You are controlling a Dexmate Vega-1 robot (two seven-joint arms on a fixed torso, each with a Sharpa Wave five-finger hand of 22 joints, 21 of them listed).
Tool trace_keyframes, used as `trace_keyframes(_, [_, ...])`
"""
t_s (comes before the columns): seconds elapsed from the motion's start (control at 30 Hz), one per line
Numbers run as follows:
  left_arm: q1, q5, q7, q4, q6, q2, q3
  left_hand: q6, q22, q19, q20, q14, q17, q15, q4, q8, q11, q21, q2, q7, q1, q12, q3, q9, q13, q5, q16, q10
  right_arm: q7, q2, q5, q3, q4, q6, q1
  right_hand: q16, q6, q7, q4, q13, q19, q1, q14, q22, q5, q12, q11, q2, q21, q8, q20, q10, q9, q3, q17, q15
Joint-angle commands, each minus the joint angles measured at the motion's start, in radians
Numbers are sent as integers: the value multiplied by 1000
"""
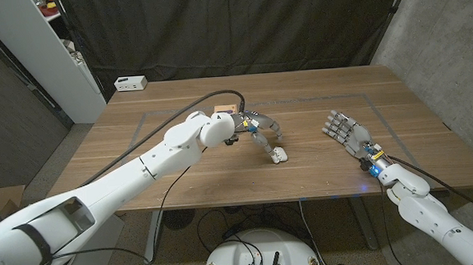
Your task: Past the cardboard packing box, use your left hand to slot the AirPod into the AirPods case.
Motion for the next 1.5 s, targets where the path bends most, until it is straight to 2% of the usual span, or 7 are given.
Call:
trace_keyframes(0.03, [-81, 13, -39, 68, -153, -18, 34, 6, 1, 0, 7, -8, 1, -28, -9, 4, 1, 2, 3, -1, 30, 3, -2, -5, 1, 20, 6, -3, -22, 2, 11, 13, -18, 1, -21, 5, -1, 0, -3, 3, -1, -7, 2, 4, 0, 4, 0, 0, 5, 2, 6, 5, 4, 8, 1, -73])
trace_keyframes(0.13, [-83, 24, -50, 68, -168, -14, 35, 1, 1, 1, 2, -9, 1, -29, -17, 1, 3, 3, 8, 3, 51, 6, 1, -10, 1, 34, 7, -2, -17, 0, 4, 12, -14, 7, -21, 5, -2, 0, -3, 3, -1, -7, 2, 4, 0, 4, 2, 0, 5, 2, 6, 5, 4, 8, 1, -73])
trace_keyframes(0.17, [-83, 28, -55, 68, -170, -13, 35, -39, 1, 1, 3, -10, 0, -29, -25, -13, 2, 4, 11, 4, 72, 6, 0, -16, 1, 50, 8, -7, -20, 0, 7, 13, -16, 4, -22, 5, -1, 1, -3, 3, 0, -7, 2, 4, 1, 4, 2, 0, 5, 2, 6, 5, 4, 9, 1, -73])
trace_keyframes(0.27, [-84, 38, -67, 71, -179, -10, 35, -100, 1, 2, 2, -16, 1, -30, -28, -23, 2, 5, 14, 0, 90, 3, -8, -25, 0, 74, 9, -22, -24, 0, 8, 15, -15, 1, -21, 5, -2, 0, -3, 3, -1, -7, 2, 4, 1, 4, 1, 0, 5, 2, 6, 5, 4, 9, 1, -73])
trace_keyframes(0.47, [-102, 45, -62, 122, -242, -17, 44, -116, 2, 5, -4, -20, 1, -31, -31, -20, 0, 7, 20, -4, 104, 5, -8, -28, 0, 84, 9, -23, -14, -1, 6, 10, -5, -4, -10, 5, -1, 1, -3, 3, -1, -8, 1, 4, 0, 4, 3, 0, 5, 2, 6, 5, 4, 9, 1, -73])
trace_keyframes(1.03, [-159, -1, -32, 270, -404, -71, 68, -38, 3, 21, -13, 6, 0, -53, -32, 23, -4, 15, 45, -4, 138, 24, -14, -29, 0, 112, 18, 10, -25, 2, 10, 15, -4, -10, -9, 5, -2, 1, -4, 3, -1, -8, 1, 4, 1, 5, 1, 1, 5, 2, 6, 6, 4, 10, 1, -74])
trace_keyframes(1.5, [-183, -19, -35, 331, -436, -101, 83, 50, 5, 33, -19, 21, -2, -59, -26, 68, -10, 21, 69, 8, 153, 32, -22, -10, 1, 123, 19, 25, -33, 8, 10, 16, 5, -14, -2, 5, -2, -1, -5, 3, -1, -8, 0, 4, 0, 4, 2, 0, 5, 3, 6, 6, 4, 10, 1, -73])
